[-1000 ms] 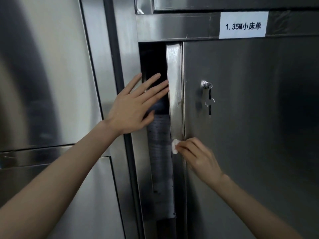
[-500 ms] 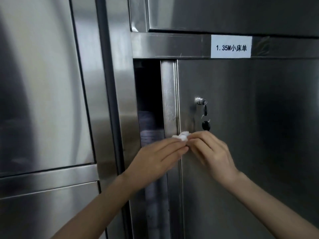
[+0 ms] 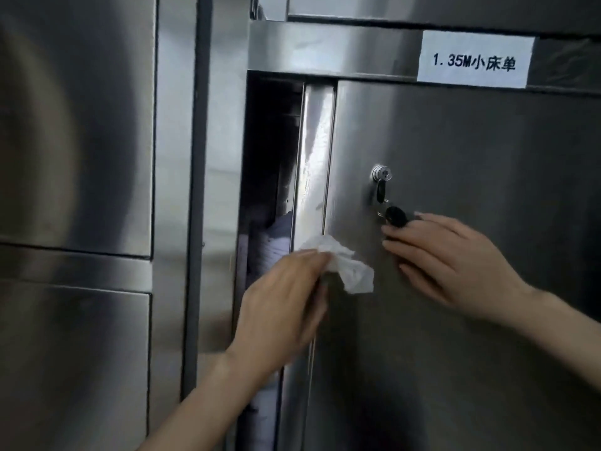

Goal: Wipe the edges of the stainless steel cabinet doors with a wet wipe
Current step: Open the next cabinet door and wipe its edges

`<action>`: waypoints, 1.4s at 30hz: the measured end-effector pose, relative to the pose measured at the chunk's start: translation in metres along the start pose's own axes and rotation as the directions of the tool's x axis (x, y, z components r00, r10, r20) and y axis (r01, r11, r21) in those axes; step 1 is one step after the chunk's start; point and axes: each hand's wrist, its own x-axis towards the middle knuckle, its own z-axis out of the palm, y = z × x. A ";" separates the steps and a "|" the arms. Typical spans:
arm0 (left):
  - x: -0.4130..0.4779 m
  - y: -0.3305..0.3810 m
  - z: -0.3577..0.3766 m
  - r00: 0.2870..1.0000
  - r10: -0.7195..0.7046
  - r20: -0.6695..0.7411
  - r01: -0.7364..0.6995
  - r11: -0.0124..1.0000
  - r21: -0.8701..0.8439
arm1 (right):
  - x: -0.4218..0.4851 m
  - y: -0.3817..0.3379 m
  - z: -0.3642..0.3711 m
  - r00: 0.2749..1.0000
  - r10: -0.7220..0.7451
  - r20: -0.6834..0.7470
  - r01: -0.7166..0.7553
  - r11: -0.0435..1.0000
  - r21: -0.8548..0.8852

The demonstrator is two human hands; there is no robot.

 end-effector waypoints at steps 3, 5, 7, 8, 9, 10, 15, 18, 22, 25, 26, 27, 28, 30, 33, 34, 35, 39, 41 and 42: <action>0.004 0.019 0.005 0.990 -0.091 -0.104 0.101 0.990 0.096 | -0.003 0.025 0.008 0.990 -0.139 0.019 0.139 0.990 -0.023; 0.004 0.033 0.010 0.977 -0.181 -0.116 0.198 0.967 0.161 | 0.000 0.036 0.007 0.984 -0.169 0.057 0.170 0.985 -0.023; 0.006 0.054 0.012 0.923 -0.364 -0.120 0.379 0.914 0.142 | 0.001 0.045 0.004 0.984 -0.143 0.108 0.144 0.990 -0.007; 0.008 0.065 0.015 0.882 -0.452 -0.132 0.467 0.876 0.122 | 0.002 0.049 0.002 0.982 -0.139 0.131 0.140 0.990 0.000; 0.010 0.076 0.018 0.844 -0.517 -0.143 0.532 0.841 0.102 | 0.002 0.053 0.001 0.978 -0.150 0.147 0.151 0.989 0.005; 0.013 0.084 0.022 0.813 -0.558 -0.165 0.575 0.814 0.079 | 0.002 0.056 0.000 0.971 -0.169 0.167 0.169 0.985 0.010; 0.022 0.089 0.050 0.700 -0.590 -0.402 0.647 0.762 0.007 | -0.001 0.066 0.004 0.951 -0.230 0.205 0.233 0.972 0.009; 0.017 0.086 0.047 0.780 -0.458 -0.426 0.533 0.844 0.068 | -0.002 0.064 0.006 0.960 -0.216 0.175 0.214 0.976 0.032; 0.013 0.051 0.027 0.892 -0.310 -0.329 0.411 0.859 0.304 | 0.002 0.068 0.003 0.955 -0.239 0.177 0.246 0.969 -0.021; 0.020 0.032 0.028 0.925 -0.227 -0.304 0.334 0.868 0.367 | -0.002 0.059 0.007 0.968 -0.200 0.154 0.206 0.978 -0.028; 0.020 0.030 0.032 0.926 -0.224 -0.304 0.331 0.869 0.367 | -0.004 0.054 0.010 0.974 -0.175 0.145 0.182 0.983 -0.031; 0.017 0.028 0.036 0.923 -0.224 -0.314 0.335 0.870 0.362 | -0.005 0.049 0.011 0.978 -0.152 0.139 0.159 0.987 -0.038; 0.010 0.028 0.039 0.921 -0.221 -0.322 0.335 0.871 0.359 | -0.005 0.046 0.012 0.982 -0.129 0.136 0.137 0.989 -0.049; -0.011 0.029 0.040 0.930 -0.207 -0.304 0.316 0.871 0.376 | -0.006 0.041 0.013 0.985 -0.100 0.139 0.111 0.991 -0.075; -0.056 0.037 0.034 0.955 -0.203 -0.216 0.273 0.886 0.375 | -0.005 0.032 0.016 0.989 -0.049 0.139 0.063 0.992 -0.105; -0.069 0.043 0.033 0.959 -0.213 -0.185 0.268 0.891 0.366 | -0.005 0.029 0.017 0.990 -0.023 0.142 0.040 0.993 -0.114; -0.079 0.048 0.032 0.962 -0.222 -0.157 0.266 0.893 0.363 | -0.005 0.025 0.017 0.989 0.005 0.145 0.013 0.992 -0.122; -0.068 0.042 0.029 0.966 -0.178 -0.190 0.240 0.892 0.382 | -0.001 0.014 0.019 0.992 0.021 0.122 -0.002 0.989 -0.150; -0.052 0.038 0.033 0.954 -0.156 -0.258 0.247 0.895 0.371 | -0.002 0.016 0.022 0.994 0.016 0.105 0.001 0.988 -0.155; -0.050 0.037 0.036 0.944 -0.160 -0.289 0.260 0.899 0.352 | -0.003 0.015 0.023 0.995 0.021 0.102 -0.005 0.987 -0.158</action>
